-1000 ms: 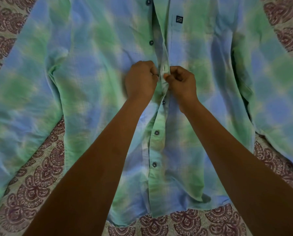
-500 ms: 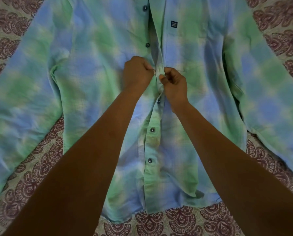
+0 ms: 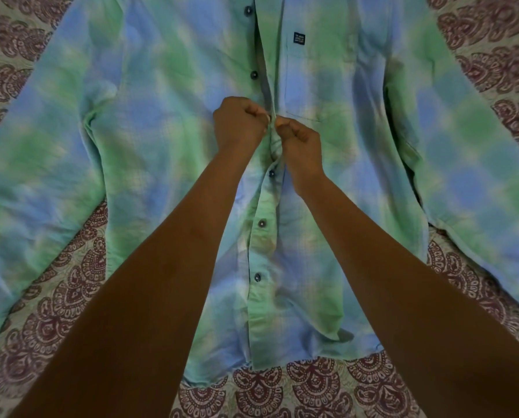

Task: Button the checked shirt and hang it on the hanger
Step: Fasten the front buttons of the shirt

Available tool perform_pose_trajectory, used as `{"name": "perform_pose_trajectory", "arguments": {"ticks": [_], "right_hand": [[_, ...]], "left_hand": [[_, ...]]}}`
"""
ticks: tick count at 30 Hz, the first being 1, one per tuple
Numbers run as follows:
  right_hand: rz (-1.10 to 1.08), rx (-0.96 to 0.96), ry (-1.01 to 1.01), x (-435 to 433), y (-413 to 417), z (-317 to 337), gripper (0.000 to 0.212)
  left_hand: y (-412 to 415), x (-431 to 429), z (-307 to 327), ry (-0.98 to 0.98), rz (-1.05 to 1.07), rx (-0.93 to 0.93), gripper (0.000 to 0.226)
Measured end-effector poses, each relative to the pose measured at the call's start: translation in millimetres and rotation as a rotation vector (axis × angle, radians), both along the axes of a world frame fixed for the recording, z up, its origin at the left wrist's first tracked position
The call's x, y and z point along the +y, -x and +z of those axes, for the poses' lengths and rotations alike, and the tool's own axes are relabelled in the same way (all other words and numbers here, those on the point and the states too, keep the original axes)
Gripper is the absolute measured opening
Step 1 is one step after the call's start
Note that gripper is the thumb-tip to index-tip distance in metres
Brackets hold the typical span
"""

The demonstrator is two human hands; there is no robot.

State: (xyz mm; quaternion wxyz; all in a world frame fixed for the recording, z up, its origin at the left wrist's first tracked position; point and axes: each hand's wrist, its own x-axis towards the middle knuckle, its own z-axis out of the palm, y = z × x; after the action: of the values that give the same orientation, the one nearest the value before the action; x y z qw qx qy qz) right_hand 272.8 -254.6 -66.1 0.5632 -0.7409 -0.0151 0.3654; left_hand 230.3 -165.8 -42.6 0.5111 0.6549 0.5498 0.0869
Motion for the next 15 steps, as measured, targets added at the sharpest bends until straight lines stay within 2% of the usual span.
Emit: {"name": "perform_pose_trajectory", "arguments": {"ticks": [2, 5, 11, 15], "right_hand": [[-0.079, 0.115, -0.085, -1.8, -4.3, 9.1, 0.014], [-0.114, 0.27, -0.191, -1.0, -11.6, 20.6, 0.014], [-0.181, 0.253, -0.138, 2.0, -9.5, 22.7, 0.019], [-0.114, 0.197, -0.155, -3.2, -8.6, 18.6, 0.022]], "left_hand": [[2.2, 0.4, 5.5, 0.038, -0.015, -0.04, 0.029], [4.4, 0.9, 13.1, 0.084, -0.037, -0.072, 0.027], [5.2, -7.7, 11.4, 0.174, 0.021, -0.118, 0.025], [5.9, -5.8, 9.7, 0.201, -0.002, -0.123, 0.023]]}}
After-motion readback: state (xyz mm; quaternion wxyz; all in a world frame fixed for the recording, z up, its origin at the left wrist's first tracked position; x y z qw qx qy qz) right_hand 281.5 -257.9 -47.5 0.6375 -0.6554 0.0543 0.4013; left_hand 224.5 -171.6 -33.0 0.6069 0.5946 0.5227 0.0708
